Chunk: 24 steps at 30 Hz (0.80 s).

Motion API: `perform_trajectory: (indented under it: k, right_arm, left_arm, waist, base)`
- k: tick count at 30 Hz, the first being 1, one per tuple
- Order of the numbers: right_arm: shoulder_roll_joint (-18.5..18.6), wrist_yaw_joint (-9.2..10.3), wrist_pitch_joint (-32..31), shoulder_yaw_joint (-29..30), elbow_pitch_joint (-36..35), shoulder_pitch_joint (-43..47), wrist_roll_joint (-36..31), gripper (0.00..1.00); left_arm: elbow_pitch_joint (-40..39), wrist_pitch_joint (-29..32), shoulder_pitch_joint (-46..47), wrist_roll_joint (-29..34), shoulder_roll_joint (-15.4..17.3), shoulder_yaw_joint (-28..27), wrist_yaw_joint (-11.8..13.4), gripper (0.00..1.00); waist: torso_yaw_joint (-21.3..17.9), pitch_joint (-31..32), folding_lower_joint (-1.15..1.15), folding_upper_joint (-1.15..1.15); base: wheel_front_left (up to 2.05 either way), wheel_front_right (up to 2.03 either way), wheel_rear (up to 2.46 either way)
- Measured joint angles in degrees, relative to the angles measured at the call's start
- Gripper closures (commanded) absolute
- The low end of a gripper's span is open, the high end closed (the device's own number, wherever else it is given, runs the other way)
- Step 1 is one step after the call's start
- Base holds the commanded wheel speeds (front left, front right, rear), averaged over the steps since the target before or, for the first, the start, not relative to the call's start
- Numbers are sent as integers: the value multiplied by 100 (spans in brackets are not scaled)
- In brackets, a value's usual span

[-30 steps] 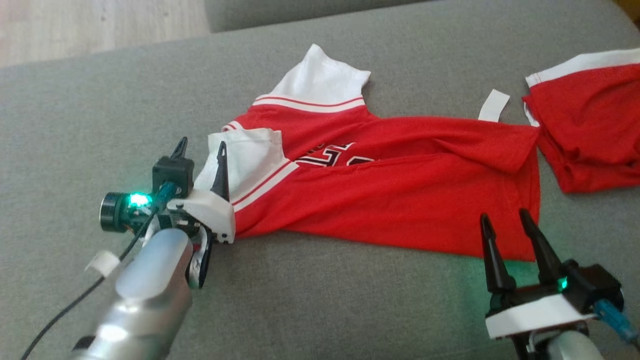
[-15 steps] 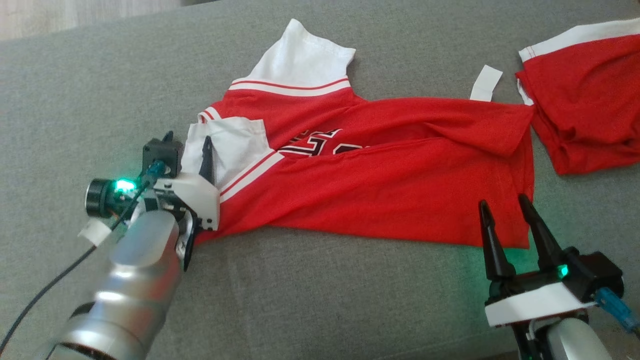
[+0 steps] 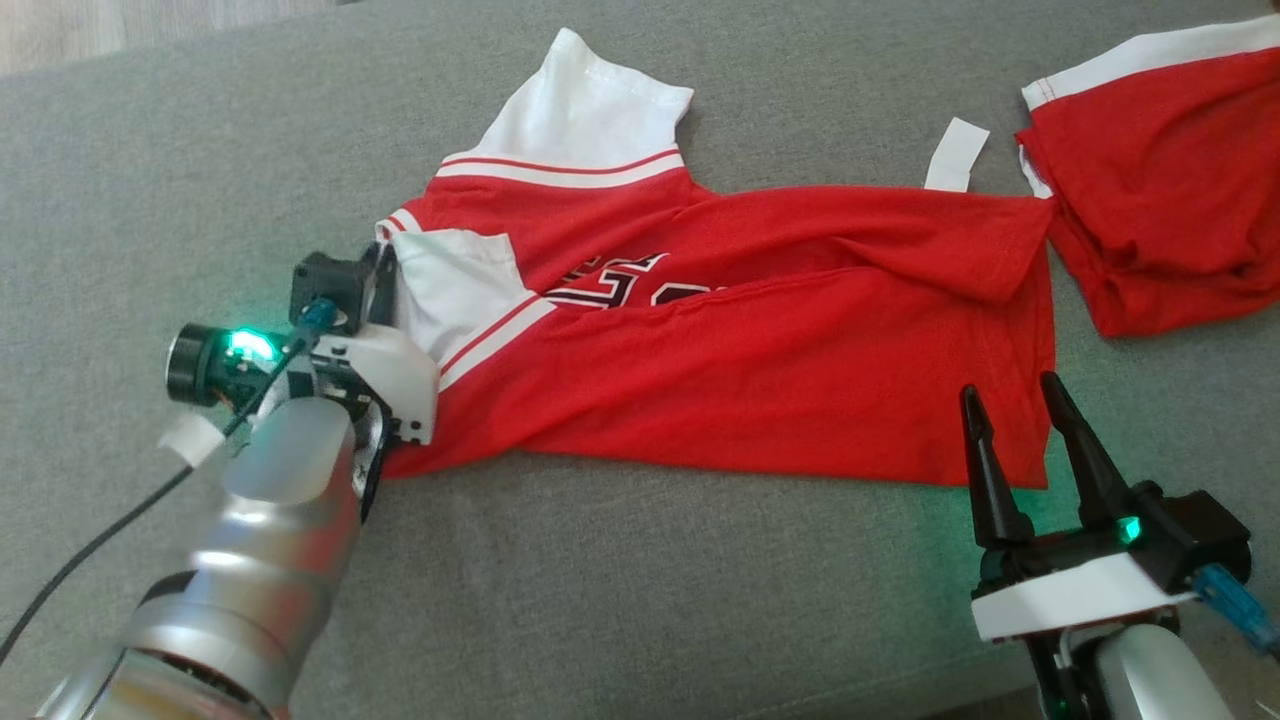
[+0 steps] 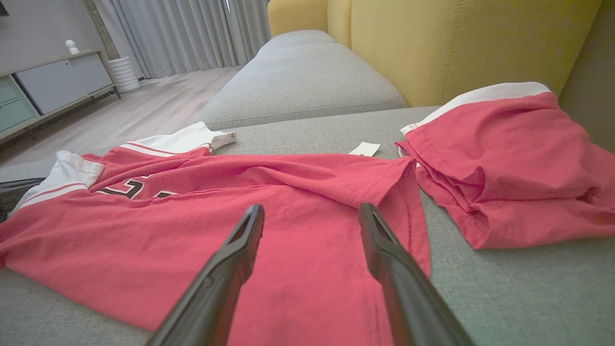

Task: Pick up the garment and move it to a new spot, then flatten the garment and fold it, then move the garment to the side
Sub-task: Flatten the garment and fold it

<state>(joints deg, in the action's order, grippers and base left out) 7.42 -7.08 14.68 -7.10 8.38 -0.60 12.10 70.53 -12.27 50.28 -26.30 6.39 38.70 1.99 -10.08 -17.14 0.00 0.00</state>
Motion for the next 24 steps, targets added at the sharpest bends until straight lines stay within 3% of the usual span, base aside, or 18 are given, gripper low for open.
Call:
perform_trajectory:
  k: [10,15,24]
  right_arm:
    - [-27,0,0,60,26,19,-1,0]
    - [-38,0,0,171,23,176,-8,0]
    - [-53,0,0,410,91,475,60,0]
  left_arm:
    - [-134,-198,-83,7,-31,1,64,100]
    - [-1459,-202,-691,88,152,-242,343,100]
    - [-3852,-211,-2568,407,749,-773,754,100]
  waist:
    - [75,243,0,0]
    - [178,483,-1,0]
    - [521,834,-1,0]
  base:
    - [0,0,0]
    - [0,0,0]
    - [0,0,0]
